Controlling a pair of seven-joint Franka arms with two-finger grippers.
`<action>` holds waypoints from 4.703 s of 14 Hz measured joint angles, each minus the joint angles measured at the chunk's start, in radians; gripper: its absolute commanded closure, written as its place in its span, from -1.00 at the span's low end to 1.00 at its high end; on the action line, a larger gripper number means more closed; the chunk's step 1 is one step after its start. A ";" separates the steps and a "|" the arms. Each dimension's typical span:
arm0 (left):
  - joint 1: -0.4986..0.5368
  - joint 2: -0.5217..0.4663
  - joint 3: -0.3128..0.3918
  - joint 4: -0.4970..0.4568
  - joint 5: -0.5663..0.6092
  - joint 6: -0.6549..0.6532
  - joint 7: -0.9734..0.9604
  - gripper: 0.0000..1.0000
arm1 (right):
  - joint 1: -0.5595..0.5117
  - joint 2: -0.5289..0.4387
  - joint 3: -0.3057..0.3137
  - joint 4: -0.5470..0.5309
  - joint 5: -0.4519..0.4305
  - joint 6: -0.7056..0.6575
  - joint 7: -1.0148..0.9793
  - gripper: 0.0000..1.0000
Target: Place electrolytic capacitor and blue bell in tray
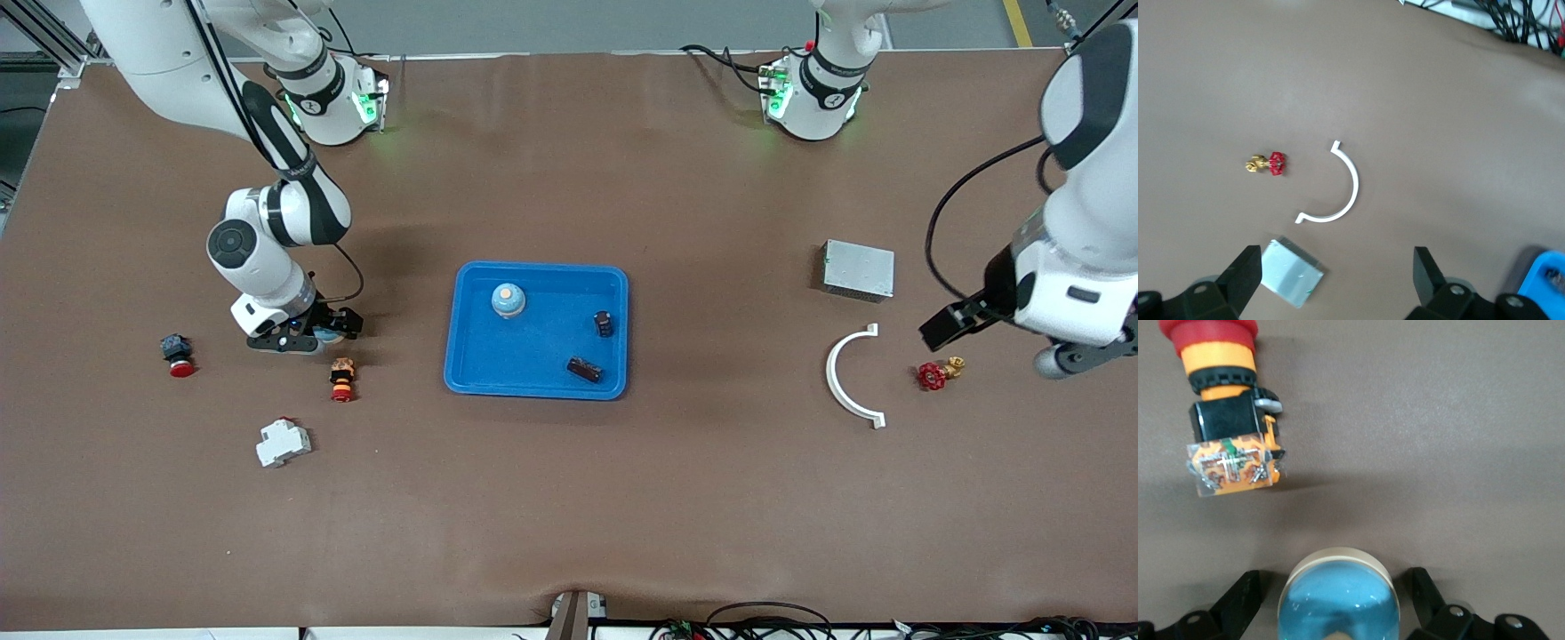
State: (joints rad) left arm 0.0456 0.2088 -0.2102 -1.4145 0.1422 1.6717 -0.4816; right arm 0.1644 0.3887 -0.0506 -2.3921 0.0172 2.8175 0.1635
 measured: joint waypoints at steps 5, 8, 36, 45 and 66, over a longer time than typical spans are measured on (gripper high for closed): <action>0.074 -0.156 0.104 -0.136 -0.122 -0.009 0.352 -1.00 | 0.000 -0.004 0.000 0.002 0.000 -0.023 0.000 -1.00; 0.079 -0.193 0.124 -0.146 -0.135 -0.088 0.402 -1.00 | 0.000 -0.004 0.000 0.001 0.001 -0.023 0.000 -1.00; 0.072 -0.185 0.117 -0.093 -0.136 -0.106 0.398 -1.00 | 0.043 -0.202 0.006 0.145 0.136 -0.453 0.027 1.00; 0.072 -0.184 0.118 -0.093 -0.136 -0.106 0.397 -1.00 | 0.298 -0.144 0.012 0.301 0.144 -0.459 0.498 1.00; 0.070 -0.184 0.112 -0.088 -0.136 -0.106 0.397 -1.00 | 0.476 0.255 0.010 0.685 0.077 -0.457 0.928 1.00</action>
State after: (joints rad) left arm 0.1156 0.0252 -0.0983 -1.5024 0.0066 1.5657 -0.0842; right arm 0.6406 0.6439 -0.0410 -1.7076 0.0940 2.3607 1.0914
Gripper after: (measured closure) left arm 0.000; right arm 0.339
